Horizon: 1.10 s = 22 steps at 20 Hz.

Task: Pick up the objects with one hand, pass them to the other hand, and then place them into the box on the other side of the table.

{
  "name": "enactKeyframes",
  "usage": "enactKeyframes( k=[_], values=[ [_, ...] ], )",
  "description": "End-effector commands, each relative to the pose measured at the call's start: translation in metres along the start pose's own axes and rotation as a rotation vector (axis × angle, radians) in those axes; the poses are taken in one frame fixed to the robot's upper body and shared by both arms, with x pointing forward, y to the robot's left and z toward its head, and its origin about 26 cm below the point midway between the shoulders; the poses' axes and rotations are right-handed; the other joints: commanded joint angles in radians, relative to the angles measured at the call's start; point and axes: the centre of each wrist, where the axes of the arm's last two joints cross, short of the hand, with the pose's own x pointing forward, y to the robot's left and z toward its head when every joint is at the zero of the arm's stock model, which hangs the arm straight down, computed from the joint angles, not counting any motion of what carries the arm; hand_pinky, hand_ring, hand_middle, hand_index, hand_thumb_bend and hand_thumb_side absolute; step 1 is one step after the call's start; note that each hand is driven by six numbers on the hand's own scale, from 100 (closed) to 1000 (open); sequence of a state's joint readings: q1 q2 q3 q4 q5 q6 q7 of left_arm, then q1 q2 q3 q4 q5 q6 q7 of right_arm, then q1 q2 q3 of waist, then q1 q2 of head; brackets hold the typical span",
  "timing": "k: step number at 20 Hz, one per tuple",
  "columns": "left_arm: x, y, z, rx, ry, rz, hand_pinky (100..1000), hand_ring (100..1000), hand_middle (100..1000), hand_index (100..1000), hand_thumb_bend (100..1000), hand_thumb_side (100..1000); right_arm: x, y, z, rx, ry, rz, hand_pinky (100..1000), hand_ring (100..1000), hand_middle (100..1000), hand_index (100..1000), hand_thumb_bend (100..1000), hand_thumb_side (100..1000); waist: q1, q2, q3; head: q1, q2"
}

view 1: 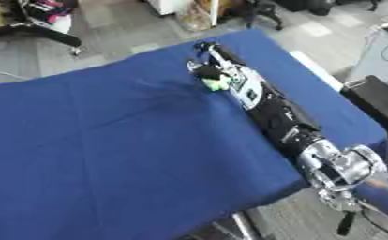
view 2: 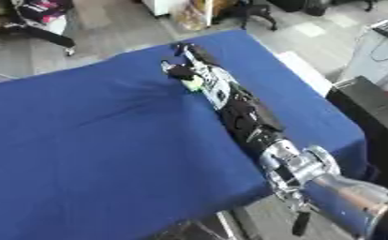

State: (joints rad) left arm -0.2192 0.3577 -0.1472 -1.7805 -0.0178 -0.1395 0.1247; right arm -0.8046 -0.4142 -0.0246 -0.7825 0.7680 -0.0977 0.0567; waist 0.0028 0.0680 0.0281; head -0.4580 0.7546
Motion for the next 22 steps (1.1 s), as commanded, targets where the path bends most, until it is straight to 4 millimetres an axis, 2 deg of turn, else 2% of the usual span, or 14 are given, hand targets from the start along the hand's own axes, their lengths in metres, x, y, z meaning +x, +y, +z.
enactKeyframes(
  k=[1,5,11,15,18,19,20,22],
  values=[
    [0.002,0.000,-0.002,-0.010,-0.012,-0.012,731,596,668,824,149,836,-0.011,-0.027,0.000,-0.020,0.041,0.153,747,610,839,934,100,530,-0.001,-0.020,0.000,-0.003,-0.001],
    [0.000,0.000,-0.001,-0.005,-0.005,-0.016,732,596,668,826,150,840,-0.019,-0.037,0.002,-0.116,0.114,0.271,773,661,865,940,100,470,0.000,-0.017,0.000,-0.002,-0.001],
    [-0.002,-0.002,0.000,-0.009,0.002,-0.017,732,596,669,827,149,844,-0.029,-0.040,0.004,-0.210,0.205,0.327,800,741,885,944,100,463,0.003,-0.015,-0.001,-0.006,-0.002],
    [-0.002,-0.003,0.000,-0.009,0.005,-0.018,732,595,669,829,148,845,-0.035,-0.030,0.006,-0.179,0.236,0.313,784,750,887,946,100,574,0.004,-0.014,-0.002,-0.008,-0.004],
    [-0.002,-0.004,0.000,-0.011,0.003,-0.016,732,595,669,830,148,845,-0.039,-0.019,0.007,-0.115,0.240,0.219,774,721,879,944,100,783,0.007,-0.013,-0.001,-0.009,-0.006],
    [-0.002,-0.004,0.000,-0.012,0.003,-0.016,732,595,669,830,148,845,-0.040,-0.017,0.008,-0.093,0.237,0.185,774,721,879,944,100,783,0.008,-0.012,-0.001,-0.009,-0.007],
    [-0.002,-0.004,0.000,-0.012,0.004,-0.016,732,595,669,831,148,846,-0.041,-0.015,0.008,-0.069,0.233,0.152,768,716,881,946,100,832,0.008,-0.012,-0.001,-0.010,-0.007],
    [-0.002,-0.004,0.000,-0.012,0.004,-0.015,732,595,669,832,149,847,-0.043,-0.011,0.009,-0.022,0.222,0.104,767,716,883,948,100,839,0.009,-0.011,-0.001,-0.011,-0.007]
  ],
)
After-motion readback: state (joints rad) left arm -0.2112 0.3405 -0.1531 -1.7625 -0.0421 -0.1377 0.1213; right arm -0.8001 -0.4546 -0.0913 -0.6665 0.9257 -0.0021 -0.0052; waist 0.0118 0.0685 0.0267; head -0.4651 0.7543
